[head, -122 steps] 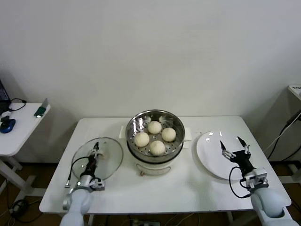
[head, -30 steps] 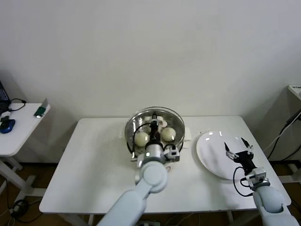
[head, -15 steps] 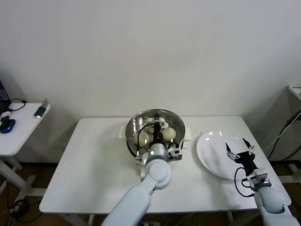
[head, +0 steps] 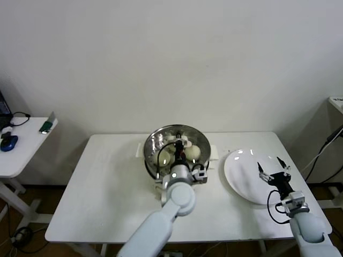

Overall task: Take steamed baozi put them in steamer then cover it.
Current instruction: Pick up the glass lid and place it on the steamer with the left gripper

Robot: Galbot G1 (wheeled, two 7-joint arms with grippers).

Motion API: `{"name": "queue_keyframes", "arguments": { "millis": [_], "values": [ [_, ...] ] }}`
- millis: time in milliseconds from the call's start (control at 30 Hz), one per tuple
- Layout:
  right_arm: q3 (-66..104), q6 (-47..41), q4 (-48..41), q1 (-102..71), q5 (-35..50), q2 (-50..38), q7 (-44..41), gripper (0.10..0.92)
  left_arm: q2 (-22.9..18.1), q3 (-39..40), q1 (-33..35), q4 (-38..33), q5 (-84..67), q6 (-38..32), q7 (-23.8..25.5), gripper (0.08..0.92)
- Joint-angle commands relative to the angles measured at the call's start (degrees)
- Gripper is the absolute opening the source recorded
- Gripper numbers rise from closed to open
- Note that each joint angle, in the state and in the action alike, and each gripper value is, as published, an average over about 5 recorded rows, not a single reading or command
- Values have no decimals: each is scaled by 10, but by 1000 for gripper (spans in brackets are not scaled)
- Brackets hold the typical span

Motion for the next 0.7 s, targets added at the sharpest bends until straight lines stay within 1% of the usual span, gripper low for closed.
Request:
{"name": "queue_keyframes", "arguments": {
  "millis": [33, 133, 300, 400, 500, 700],
  "values": [
    [1, 1, 0, 0, -2, 2, -1, 823, 1, 0, 1, 7, 0, 24, -10, 147],
    [2, 1, 0, -1, -3, 4, -2, 823, 1, 0, 3, 6, 1, 24, -10, 147],
    [3, -3, 1, -1, -2, 4, -4, 823, 1, -7, 10, -3, 19, 15, 17, 147],
    [3, -13, 5, 0, -2, 2, -3, 823, 7, -6, 8, -16, 14, 13, 24, 154],
    [3, -34, 9, 1, -3, 0, 6, 823, 13, -1, 6, -33, 6, 16, 26, 207],
    [1, -83, 23, 2, -2, -4, 19, 823, 28, 9, 8, -74, -10, 26, 33, 377]
  ]
}}
